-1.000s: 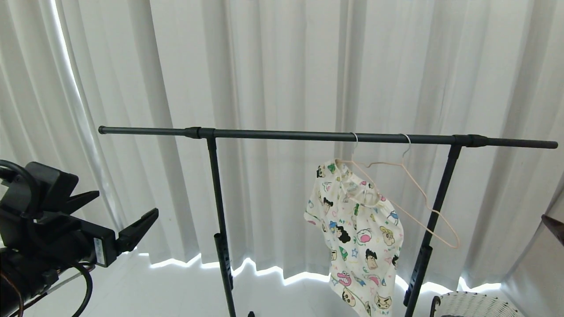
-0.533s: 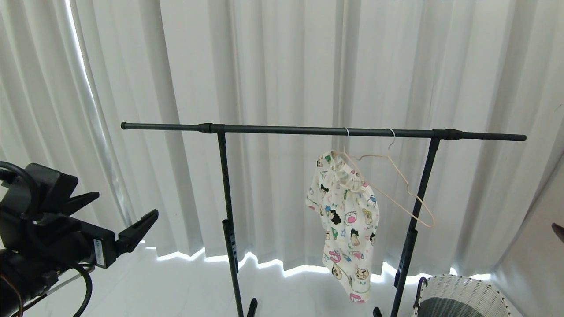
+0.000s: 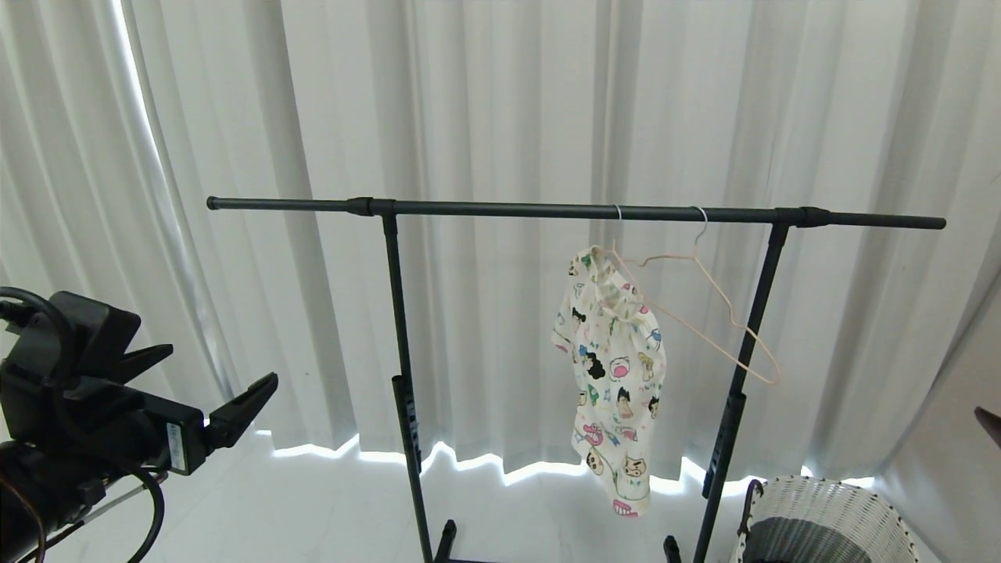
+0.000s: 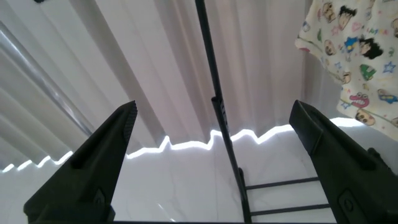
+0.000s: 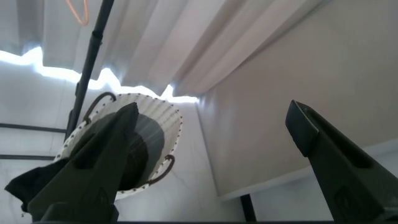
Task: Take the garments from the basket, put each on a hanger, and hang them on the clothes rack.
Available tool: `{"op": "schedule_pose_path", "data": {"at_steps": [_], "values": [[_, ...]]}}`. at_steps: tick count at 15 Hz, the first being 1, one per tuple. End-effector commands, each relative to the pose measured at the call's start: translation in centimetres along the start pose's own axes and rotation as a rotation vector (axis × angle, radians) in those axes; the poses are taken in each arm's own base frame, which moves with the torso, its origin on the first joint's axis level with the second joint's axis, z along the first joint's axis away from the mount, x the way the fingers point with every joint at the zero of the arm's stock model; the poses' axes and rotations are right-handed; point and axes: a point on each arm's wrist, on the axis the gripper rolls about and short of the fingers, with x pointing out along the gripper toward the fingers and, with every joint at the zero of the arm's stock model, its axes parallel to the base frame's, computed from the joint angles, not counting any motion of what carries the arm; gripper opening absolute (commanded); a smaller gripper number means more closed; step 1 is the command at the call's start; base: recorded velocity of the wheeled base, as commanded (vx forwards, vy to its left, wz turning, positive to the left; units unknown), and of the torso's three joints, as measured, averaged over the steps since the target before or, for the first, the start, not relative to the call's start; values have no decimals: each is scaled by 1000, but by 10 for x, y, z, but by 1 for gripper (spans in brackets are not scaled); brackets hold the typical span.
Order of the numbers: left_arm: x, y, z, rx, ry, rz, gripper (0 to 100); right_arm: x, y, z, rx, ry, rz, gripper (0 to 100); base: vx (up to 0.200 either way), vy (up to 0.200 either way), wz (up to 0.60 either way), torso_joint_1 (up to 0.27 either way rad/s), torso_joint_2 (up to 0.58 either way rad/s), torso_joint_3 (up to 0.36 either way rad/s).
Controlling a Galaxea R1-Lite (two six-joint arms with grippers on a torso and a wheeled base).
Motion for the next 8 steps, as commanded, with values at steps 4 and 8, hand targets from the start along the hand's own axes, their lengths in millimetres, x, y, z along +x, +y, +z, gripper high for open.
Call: {"op": "schedule_pose_path", "data": {"at_steps": [4,8], "values": [[1,-3,-3,8,13,-20,100,2,1,-1,-3,10,0,100,0,0,0,-229,523,287],[9,-7,-7,9,47,-46,100,7,3,-18,-9,88,-18,100,0,0,0,-221,509,284]]}}
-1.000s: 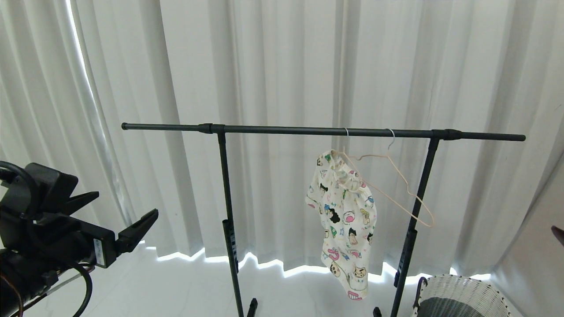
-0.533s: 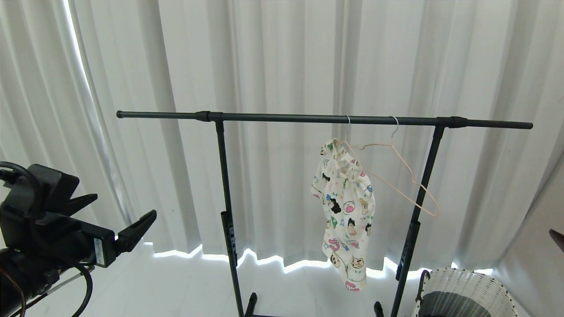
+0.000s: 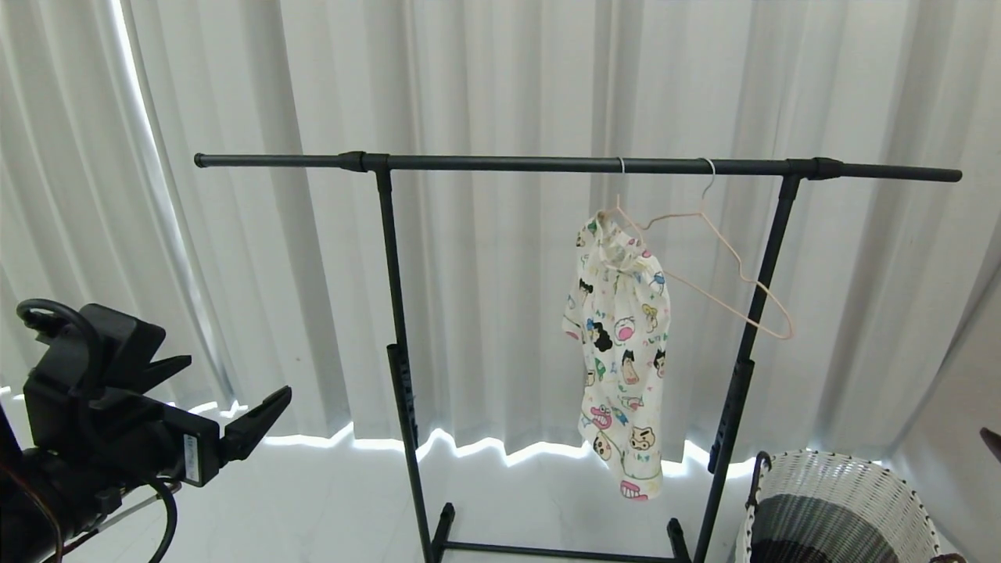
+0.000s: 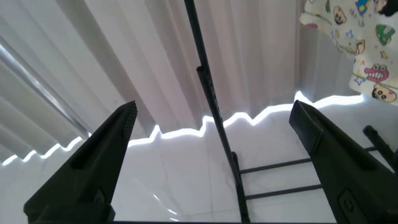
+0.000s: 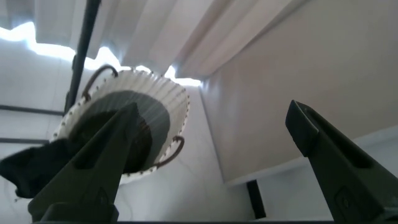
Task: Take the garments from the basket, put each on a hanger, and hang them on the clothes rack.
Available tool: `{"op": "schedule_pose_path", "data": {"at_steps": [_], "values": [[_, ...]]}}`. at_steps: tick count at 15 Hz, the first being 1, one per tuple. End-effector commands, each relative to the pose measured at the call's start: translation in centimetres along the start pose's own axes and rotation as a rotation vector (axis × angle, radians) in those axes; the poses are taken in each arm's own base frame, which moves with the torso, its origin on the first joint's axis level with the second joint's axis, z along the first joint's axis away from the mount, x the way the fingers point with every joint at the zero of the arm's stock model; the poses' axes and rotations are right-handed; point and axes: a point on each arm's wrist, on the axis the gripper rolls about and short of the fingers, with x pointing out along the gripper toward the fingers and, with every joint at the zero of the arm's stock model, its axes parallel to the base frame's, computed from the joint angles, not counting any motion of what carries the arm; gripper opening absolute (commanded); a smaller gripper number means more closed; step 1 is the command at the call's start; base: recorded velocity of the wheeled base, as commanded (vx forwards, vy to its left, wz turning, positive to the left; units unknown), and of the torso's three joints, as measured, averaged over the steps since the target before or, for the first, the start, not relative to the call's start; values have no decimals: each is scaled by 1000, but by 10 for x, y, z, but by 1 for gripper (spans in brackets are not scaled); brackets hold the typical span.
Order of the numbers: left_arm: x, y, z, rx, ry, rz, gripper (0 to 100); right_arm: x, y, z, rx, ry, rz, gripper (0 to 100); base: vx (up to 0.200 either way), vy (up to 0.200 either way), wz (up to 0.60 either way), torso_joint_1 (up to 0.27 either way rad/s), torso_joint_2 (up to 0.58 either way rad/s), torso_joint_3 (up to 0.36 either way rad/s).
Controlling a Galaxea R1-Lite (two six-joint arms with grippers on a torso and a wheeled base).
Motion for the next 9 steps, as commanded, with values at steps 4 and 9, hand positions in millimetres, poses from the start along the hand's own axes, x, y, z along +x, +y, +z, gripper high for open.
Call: {"op": "schedule_pose_path", "data": {"at_steps": [4,9], "values": [[8,0,-4,-4,35,-7,100,5,3,-8,-8,48,-3,100,0,0,0,-199,488,286],[9,0,-6,-4,44,-9,100,7,4,-12,-5,62,-3,100,0,0,0,-171,447,278]]}}
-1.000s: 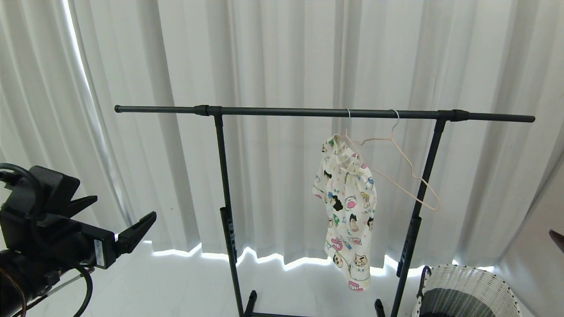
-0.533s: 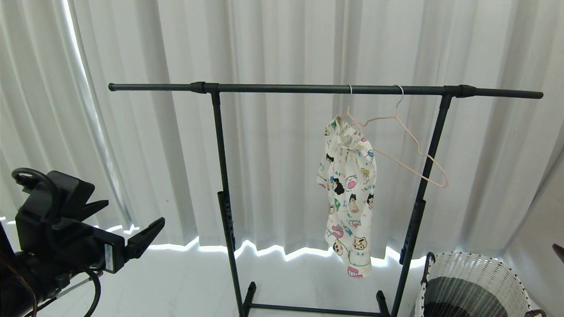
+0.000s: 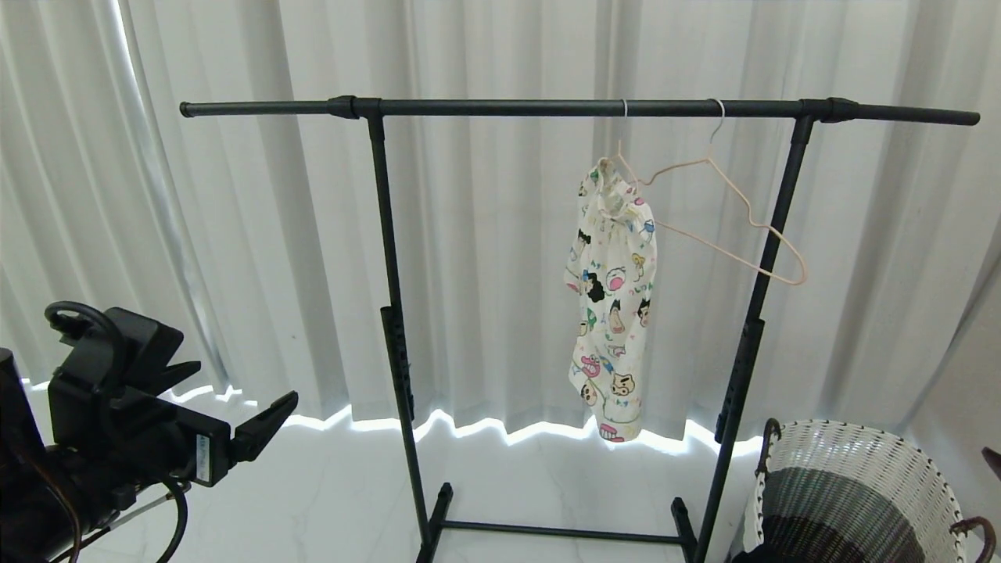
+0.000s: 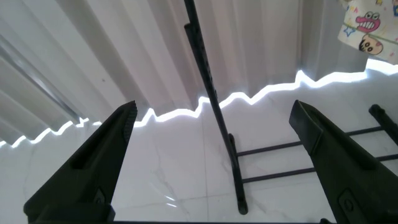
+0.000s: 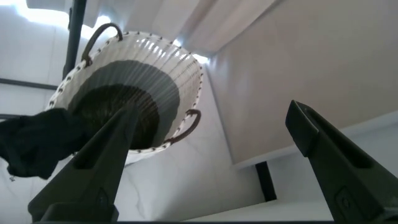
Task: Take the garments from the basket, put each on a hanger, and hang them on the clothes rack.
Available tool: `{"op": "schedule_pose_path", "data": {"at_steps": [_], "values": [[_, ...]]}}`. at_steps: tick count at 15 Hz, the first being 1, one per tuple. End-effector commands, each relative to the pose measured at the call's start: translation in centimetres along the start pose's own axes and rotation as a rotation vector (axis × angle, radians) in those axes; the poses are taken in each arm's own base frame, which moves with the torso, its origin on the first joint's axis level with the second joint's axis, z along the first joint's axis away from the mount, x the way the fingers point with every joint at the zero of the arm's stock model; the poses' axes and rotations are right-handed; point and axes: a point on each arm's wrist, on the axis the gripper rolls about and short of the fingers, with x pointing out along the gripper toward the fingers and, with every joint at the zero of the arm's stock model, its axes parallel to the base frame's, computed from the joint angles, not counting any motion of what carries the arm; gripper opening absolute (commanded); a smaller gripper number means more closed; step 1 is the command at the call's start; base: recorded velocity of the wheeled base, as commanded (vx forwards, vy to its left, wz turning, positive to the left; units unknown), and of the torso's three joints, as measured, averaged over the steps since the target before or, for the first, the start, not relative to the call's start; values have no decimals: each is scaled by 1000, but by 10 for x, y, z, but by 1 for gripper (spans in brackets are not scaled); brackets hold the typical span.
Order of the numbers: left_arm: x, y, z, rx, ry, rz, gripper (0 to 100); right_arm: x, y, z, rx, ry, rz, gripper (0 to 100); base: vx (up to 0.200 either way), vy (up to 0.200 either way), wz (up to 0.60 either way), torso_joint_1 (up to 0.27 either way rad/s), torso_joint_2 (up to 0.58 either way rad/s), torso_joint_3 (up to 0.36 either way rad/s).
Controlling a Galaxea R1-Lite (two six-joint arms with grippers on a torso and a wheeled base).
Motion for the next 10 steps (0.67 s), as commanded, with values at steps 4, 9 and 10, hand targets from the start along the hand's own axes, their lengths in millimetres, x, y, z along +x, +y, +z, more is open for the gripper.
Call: {"op": "schedule_pose_path", "data": {"at_steps": [4,9,10], "values": [[2,0,-1,0,7,-2,100,14,8,-2,-3,1,1,100,0,0,0,-36,97,54],[7,0,0,-2,16,-7,100,38,27,-16,47,-90,-39,100,40,0,0,1,1,0],[8,0,0,0,18,-10,100,38,29,-21,46,-91,-38,100,200,0,0,-2,2,-2]]}}
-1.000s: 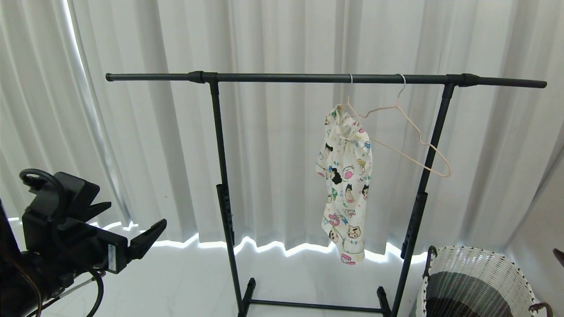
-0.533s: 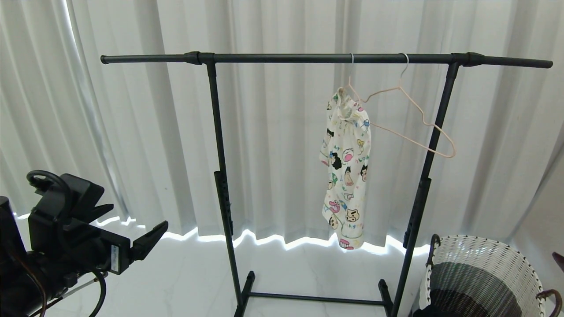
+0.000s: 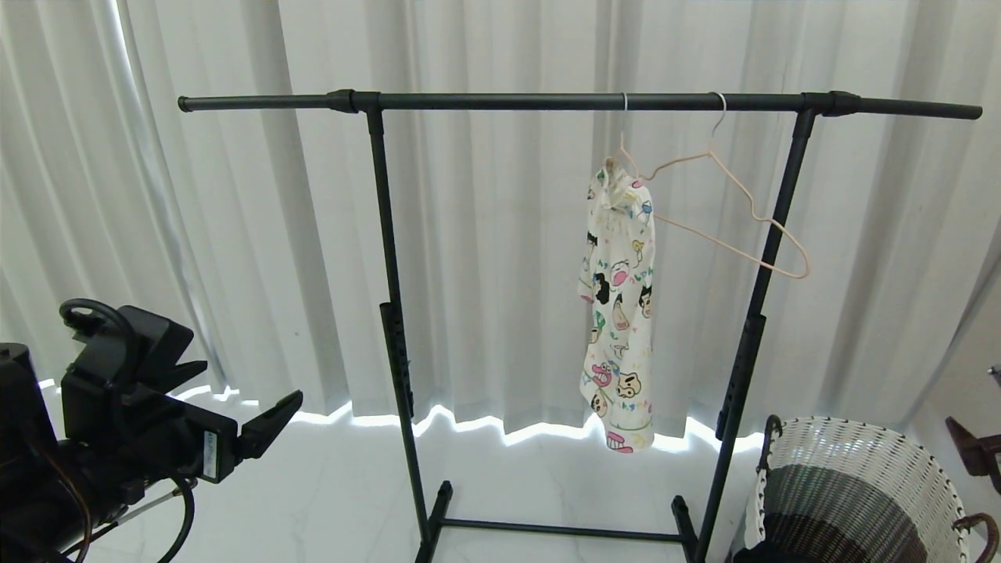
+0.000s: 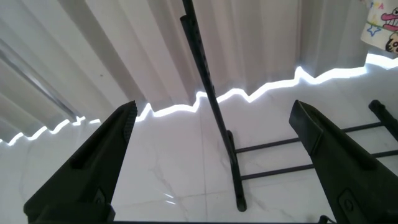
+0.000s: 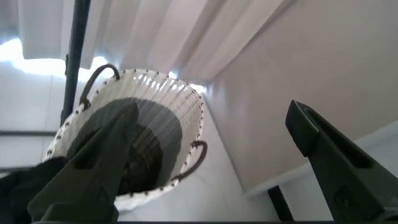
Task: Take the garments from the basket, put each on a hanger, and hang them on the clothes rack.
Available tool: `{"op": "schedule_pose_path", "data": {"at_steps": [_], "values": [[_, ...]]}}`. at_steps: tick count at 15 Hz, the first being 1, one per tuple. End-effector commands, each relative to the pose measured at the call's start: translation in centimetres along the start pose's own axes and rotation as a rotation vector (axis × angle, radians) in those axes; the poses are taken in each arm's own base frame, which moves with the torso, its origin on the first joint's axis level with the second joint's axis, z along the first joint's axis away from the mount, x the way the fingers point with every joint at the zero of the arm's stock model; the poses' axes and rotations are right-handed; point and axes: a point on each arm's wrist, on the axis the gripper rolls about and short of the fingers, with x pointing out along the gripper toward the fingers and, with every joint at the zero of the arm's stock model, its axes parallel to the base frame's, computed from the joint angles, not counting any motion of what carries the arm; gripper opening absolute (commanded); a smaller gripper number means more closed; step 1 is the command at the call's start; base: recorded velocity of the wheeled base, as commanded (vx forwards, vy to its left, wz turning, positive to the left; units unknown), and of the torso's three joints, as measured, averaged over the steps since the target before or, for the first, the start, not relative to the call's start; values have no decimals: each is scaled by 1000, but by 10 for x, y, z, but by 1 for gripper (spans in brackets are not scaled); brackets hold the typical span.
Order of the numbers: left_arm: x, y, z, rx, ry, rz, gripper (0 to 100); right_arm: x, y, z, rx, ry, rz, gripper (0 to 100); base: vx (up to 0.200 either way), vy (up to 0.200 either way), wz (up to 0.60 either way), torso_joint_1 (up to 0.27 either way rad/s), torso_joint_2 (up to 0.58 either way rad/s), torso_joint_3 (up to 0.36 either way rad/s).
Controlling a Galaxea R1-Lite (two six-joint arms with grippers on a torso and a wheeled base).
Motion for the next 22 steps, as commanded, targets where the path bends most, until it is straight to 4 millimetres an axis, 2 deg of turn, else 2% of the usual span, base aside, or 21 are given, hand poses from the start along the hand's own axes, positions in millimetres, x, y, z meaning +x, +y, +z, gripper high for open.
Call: {"op": "schedule_pose_path", "data": {"at_steps": [1,3,4,7,10,12,16,20,22], "values": [[3,-3,0,5,4,-19,100,-2,11,-22,-35,42,103,100,200,0,0,-17,2,12],[6,-12,3,21,-1,-69,100,-9,20,-36,-46,4,354,100,200,0,0,2,2,10],[6,-19,4,33,-10,-104,100,-7,26,-46,-77,78,422,100,200,0,0,7,2,2],[8,-29,4,50,-7,-158,100,-6,36,-58,-138,227,515,100,0,0,0,0,0,0],[11,-33,0,55,14,-179,100,-19,48,-72,-239,373,685,100,0,0,0,0,0,0],[11,-33,-1,55,23,-181,100,-18,56,-75,-269,456,806,100,0,0,0,0,0,0],[11,-33,0,56,20,-168,100,-3,76,-91,-340,649,880,100,0,0,0,0,0,0],[11,-32,6,58,-19,-109,100,28,102,-100,-337,635,870,100,0,0,0,0,0,0],[11,-31,6,59,-27,-102,100,34,107,-103,-353,646,848,100,0,0,0,0,0,0]]}}
